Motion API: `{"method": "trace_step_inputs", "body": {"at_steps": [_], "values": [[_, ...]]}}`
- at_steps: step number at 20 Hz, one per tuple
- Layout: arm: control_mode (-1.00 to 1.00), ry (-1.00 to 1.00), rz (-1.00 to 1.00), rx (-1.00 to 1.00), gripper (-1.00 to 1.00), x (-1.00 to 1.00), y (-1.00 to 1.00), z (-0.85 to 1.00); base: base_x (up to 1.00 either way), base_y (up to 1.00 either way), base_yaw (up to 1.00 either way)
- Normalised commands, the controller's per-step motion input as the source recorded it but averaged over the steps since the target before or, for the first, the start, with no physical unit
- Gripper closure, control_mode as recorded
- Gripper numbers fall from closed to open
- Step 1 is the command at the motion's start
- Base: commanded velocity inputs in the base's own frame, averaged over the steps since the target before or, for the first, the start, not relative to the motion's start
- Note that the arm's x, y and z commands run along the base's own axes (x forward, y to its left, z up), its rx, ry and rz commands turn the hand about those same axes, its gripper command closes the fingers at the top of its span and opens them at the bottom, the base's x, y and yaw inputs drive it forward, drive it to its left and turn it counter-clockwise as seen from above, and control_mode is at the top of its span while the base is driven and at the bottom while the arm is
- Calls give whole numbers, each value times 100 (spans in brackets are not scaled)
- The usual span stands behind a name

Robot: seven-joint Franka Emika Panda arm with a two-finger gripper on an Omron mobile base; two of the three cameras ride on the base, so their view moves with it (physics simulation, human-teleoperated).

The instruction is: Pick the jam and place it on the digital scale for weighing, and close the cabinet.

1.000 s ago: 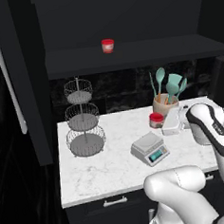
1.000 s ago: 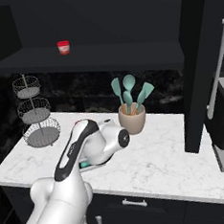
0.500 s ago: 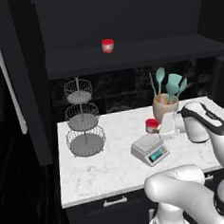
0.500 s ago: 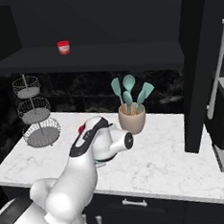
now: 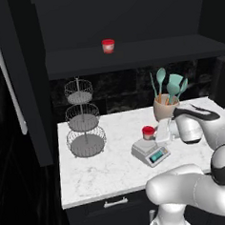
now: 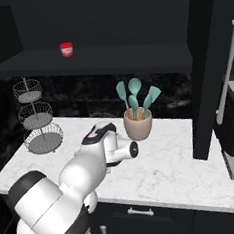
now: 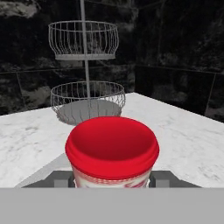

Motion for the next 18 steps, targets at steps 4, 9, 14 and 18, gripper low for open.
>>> {"method": "trace_step_inputs", "body": {"at_steps": [4, 9, 14, 18], "values": [[-100, 2, 0, -4, 100, 20, 0, -29, 0, 0, 0], [-100, 0, 0, -4, 100, 8, 0, -30, 0, 0, 0], [-100, -3, 1, 0, 100, -27, 0, -6, 0, 0, 0], [-100, -8, 0, 0, 100, -49, 0, 0, 0, 0, 0]]}}
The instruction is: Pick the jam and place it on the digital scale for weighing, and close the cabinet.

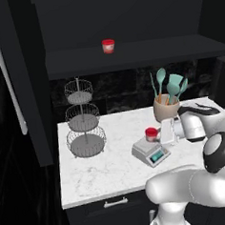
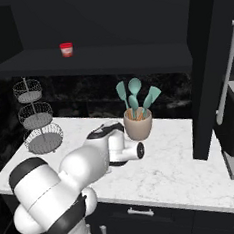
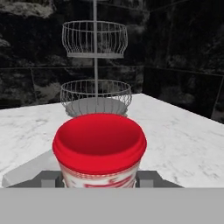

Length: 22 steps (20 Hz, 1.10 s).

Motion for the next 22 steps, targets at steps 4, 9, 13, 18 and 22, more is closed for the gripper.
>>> {"method": "trace_step_inputs", "body": {"at_steps": [4, 9, 13, 18, 22], "values": [[-100, -3, 0, 0, 100, -8, 3, -11, 0, 0, 0], [-100, 0, 0, 0, 100, 23, 8, -8, 0, 0, 0], [-100, 0, 0, 0, -100, 2, 0, 0, 0, 0, 0], [-100, 0, 0, 0, -100, -19, 0, 0, 0, 0, 0], [-100, 0, 0, 0, -100, -11, 0, 0, 0, 0, 0]]}}
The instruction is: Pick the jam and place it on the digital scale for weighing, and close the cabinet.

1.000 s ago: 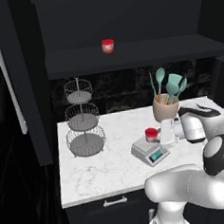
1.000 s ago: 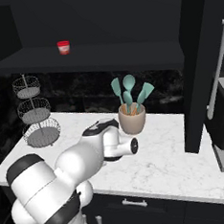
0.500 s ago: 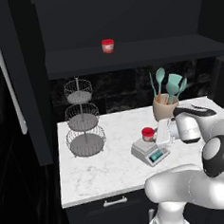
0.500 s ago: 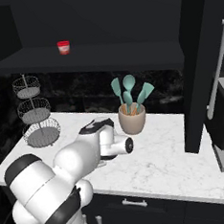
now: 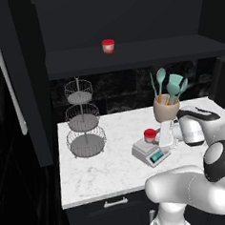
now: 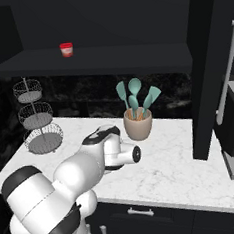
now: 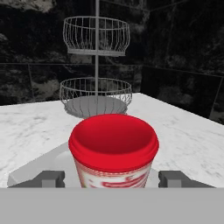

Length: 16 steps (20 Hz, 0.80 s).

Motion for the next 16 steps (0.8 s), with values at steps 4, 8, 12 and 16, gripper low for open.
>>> {"method": "trace_step_inputs", "body": {"at_steps": [4, 8, 12, 16], "values": [[-100, 0, 0, 0, -100, -3, 1, 0, 0, 0, 0], [-100, 0, 0, 0, -100, 0, -15, 0, 0, 0, 0], [-100, 0, 0, 2, -100, -16, -47, 6, 0, 0, 0], [-100, -30, -8, 12, -100, -47, -76, 21, 0, 0, 0]]}}
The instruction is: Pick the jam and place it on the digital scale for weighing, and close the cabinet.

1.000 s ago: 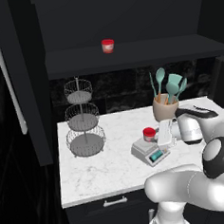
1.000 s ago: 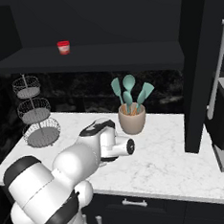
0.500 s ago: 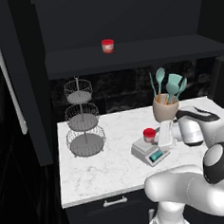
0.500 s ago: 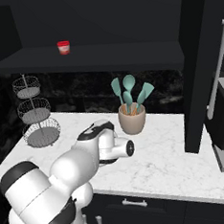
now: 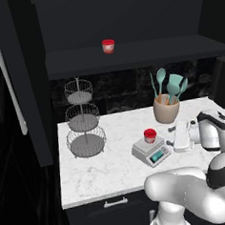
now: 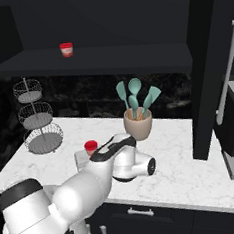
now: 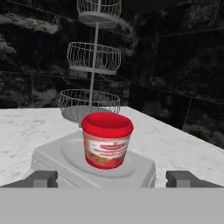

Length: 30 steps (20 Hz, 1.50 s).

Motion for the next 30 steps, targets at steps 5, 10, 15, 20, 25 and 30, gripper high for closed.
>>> {"method": "trace_step_inputs", "body": {"at_steps": [5, 10, 15, 20, 25, 30], "values": [[-100, -61, 0, 15, -100, -37, -61, 40, 0, 0, 0], [-100, -65, -3, 25, -100, -13, -60, 83, 0, 0, 0], [-100, -59, 0, 26, -100, 0, -67, 99, 0, 0, 0], [-100, -44, -5, 30, -100, -8, -83, 100, 0, 0, 0], [-100, -41, -6, 25, -100, -56, -83, 84, 0, 0, 0], [-100, -17, -9, 18, -100, -51, -78, 67, 0, 0, 0]]}}
